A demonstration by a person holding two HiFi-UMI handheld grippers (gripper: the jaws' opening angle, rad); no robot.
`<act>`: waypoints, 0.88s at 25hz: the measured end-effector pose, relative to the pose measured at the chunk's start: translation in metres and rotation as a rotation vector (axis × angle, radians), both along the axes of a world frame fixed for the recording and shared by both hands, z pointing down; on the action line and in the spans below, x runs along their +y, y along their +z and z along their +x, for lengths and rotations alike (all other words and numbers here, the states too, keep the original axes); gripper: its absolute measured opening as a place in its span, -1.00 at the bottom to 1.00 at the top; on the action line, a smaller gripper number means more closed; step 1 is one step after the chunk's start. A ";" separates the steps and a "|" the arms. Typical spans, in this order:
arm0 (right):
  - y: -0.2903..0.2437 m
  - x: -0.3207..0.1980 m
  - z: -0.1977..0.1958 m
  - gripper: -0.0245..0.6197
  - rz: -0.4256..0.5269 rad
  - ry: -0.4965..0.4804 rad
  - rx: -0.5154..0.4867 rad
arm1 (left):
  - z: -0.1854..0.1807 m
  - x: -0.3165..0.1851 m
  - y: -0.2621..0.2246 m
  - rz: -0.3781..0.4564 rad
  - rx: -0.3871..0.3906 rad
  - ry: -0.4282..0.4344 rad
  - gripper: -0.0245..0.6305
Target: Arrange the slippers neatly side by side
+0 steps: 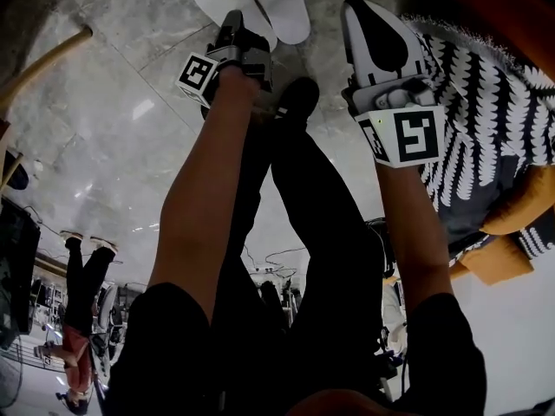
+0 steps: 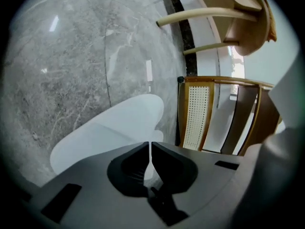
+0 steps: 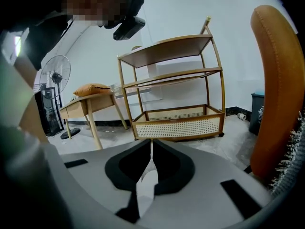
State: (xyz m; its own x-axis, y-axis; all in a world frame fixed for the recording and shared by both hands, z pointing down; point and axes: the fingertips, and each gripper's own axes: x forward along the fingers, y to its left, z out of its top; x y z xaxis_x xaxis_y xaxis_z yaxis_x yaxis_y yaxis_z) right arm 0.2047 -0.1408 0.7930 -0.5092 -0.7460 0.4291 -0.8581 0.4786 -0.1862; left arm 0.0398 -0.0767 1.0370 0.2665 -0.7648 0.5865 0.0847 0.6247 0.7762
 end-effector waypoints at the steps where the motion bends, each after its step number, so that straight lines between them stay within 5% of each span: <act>1: -0.001 0.000 -0.001 -0.80 -0.002 0.000 -0.002 | 0.002 0.000 -0.005 0.001 -0.006 0.037 -0.87; 7: -0.029 -0.001 -0.018 -0.80 -0.015 -0.006 -0.015 | 0.005 0.018 -0.044 -0.062 0.003 0.185 -0.67; 11: -0.085 -0.004 -0.038 -0.80 0.005 -0.041 -0.026 | -0.004 0.004 -0.115 0.020 0.005 0.307 -0.76; 15: -0.165 -0.014 -0.055 -0.80 0.060 -0.044 -0.044 | -0.006 -0.041 -0.237 0.260 -0.058 0.511 -0.81; 18: -0.235 -0.012 -0.066 -0.80 0.089 -0.051 -0.031 | -0.009 -0.063 -0.357 0.427 -0.054 0.549 -0.85; 22: -0.339 -0.013 -0.073 -0.80 0.147 -0.056 -0.040 | -0.020 -0.084 -0.514 0.705 -0.289 0.732 -0.87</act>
